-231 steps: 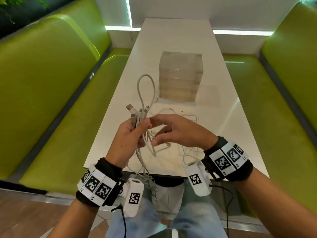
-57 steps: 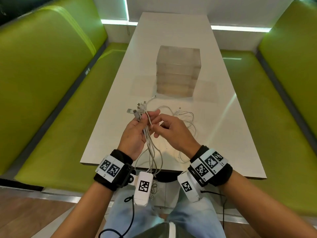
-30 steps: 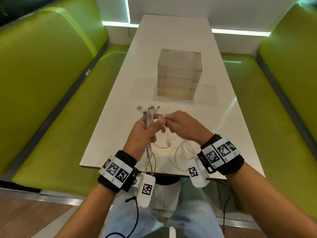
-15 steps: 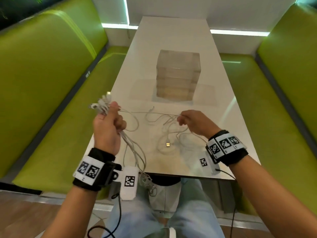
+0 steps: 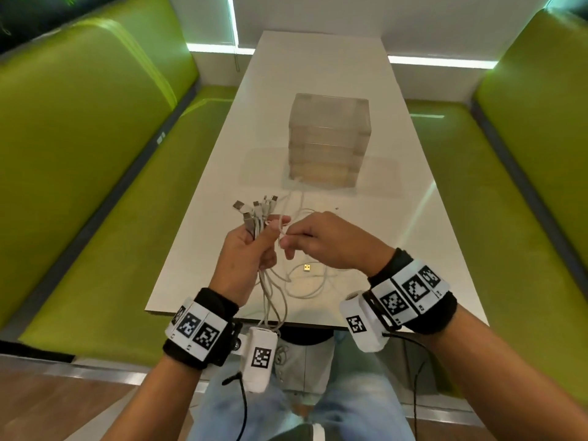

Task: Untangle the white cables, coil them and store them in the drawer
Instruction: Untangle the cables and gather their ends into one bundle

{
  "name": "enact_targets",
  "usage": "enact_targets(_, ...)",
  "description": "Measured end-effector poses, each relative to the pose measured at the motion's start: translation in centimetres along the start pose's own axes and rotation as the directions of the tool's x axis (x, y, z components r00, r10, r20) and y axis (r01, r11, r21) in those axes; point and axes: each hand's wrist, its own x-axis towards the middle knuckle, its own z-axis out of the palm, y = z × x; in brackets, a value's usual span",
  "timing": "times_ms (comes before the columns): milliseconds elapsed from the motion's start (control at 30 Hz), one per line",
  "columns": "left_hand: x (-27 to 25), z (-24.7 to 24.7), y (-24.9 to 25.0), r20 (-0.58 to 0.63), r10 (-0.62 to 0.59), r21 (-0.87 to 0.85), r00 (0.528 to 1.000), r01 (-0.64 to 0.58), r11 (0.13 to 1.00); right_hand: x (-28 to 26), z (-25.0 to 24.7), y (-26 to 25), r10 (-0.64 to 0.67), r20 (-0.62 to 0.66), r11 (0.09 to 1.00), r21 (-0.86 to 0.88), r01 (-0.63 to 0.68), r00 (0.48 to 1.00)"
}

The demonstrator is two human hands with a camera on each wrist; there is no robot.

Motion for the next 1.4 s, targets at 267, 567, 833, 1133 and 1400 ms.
enact_targets(267,-0.4,-1.0,0.2,0.052,0.057,0.001,0.997,-0.057,0.998,-0.6,0.8,-0.4,0.023,0.072,0.999,0.031,-0.025,0.997)
enact_targets(567,0.8,-5.7,4.1,-0.322,0.187,-0.208,0.928,-0.262,0.942,-0.7,-2.4,7.9,0.217,-0.104,0.970,-0.089,-0.227,0.970)
enact_targets(833,0.7,-4.9,3.4,-0.315,0.166,-0.148,0.935,-0.221,0.964,-1.2,-3.7,6.0,0.100,-0.250,0.976,0.215,-0.046,0.963)
enact_targets(1133,-0.1,1.7,0.2,-0.076,-0.016,0.215,0.997,0.032,0.976,-0.5,-1.5,0.7,-0.096,-0.079,0.972,-0.222,0.076,0.992)
enact_targets(1400,0.4,1.5,0.9,-0.008,-0.044,0.397,0.999,0.044,0.917,0.4,-1.5,0.5,-0.135,-0.097,0.921,-0.380,0.089,0.986)
